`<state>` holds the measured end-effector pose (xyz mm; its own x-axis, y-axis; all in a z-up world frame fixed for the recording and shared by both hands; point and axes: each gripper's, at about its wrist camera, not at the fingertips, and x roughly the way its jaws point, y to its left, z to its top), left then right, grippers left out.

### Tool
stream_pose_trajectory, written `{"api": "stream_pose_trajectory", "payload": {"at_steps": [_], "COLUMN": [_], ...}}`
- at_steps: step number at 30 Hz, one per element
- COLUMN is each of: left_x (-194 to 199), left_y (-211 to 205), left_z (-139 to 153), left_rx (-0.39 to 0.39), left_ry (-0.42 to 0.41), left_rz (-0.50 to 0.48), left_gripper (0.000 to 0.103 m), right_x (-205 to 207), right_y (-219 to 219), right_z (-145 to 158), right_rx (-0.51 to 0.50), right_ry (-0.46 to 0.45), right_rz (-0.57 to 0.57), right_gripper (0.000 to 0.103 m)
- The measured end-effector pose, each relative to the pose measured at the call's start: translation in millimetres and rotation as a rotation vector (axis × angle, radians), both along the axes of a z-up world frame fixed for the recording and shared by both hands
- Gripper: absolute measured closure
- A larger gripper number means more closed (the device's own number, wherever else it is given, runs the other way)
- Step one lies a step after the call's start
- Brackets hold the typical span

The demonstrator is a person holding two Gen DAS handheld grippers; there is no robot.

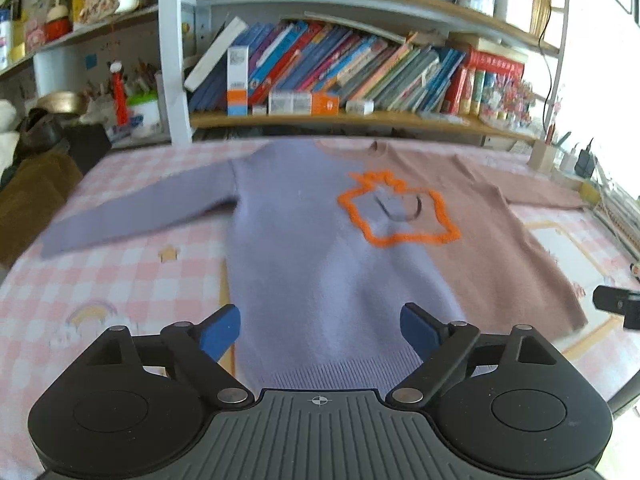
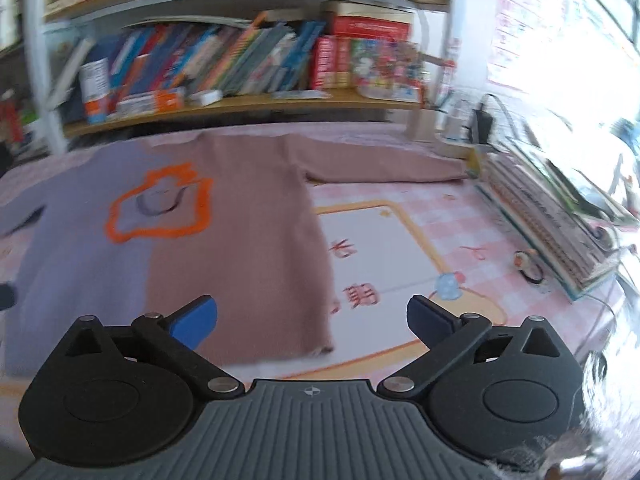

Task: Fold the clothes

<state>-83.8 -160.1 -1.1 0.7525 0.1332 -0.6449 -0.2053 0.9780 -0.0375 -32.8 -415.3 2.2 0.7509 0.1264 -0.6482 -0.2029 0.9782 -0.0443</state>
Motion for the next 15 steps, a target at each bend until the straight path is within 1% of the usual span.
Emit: {"api": "stream_pose_trajectory", "payload": {"at_steps": [2, 4, 12, 15], "left_x": [-9, -19, -54, -58], "left_y": [-7, -13, -21, -20], "left_z": [-5, -5, -11, -10], "left_rx": [-0.003, 0.004, 0.009, 0.007], "left_ry": [0.025, 0.03, 0.077, 0.075], "left_rz": [0.011, 0.021, 0.071, 0.075], "left_gripper": [0.013, 0.013, 0.013, 0.013], "right_x": [-8, -15, -37, -43], "right_y": [1, -1, -14, -15], "right_z": [-2, -4, -16, -15], "right_rx": [-0.004, 0.001, 0.038, 0.039], "right_ry": [0.009, 0.016, 0.084, 0.083], "right_rz": [0.04, 0.062, 0.064, 0.066], "right_gripper": [0.001, 0.001, 0.0, 0.0]}}
